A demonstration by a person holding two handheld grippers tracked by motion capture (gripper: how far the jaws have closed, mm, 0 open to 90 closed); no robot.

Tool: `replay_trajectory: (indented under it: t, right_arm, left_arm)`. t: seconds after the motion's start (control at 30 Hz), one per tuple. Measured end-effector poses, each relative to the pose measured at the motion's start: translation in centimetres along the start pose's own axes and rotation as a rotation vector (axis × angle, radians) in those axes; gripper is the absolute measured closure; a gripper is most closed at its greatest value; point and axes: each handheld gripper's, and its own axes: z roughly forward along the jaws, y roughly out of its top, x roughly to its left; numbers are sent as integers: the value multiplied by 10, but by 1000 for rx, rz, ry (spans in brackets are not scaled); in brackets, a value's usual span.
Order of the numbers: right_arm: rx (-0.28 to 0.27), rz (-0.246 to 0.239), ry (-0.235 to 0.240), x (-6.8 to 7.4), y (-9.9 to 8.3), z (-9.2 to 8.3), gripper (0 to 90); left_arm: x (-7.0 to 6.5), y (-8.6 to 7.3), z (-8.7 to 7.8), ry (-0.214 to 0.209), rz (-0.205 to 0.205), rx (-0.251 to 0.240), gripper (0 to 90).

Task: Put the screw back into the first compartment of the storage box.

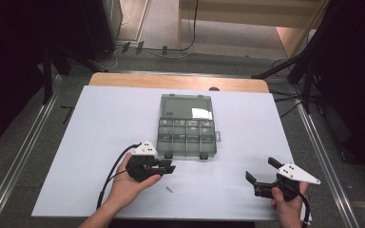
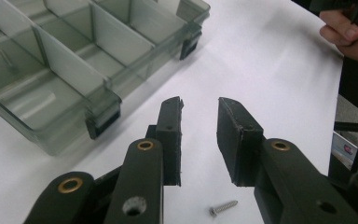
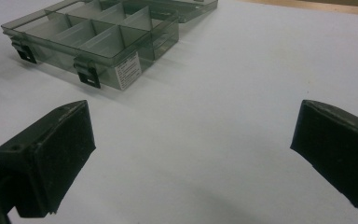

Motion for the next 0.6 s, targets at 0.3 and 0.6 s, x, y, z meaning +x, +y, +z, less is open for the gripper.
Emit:
replay_trajectory:
  t: [0.3,0.6]
  right_arm:
    - [1,0,2,0,0,0,0]
    - [-3,1,0,1,0,-1,0]
  left_arm:
    - [-8,-15,3,-22,8,27,712]
    - [-13,-28,5,-34,-1,42,717]
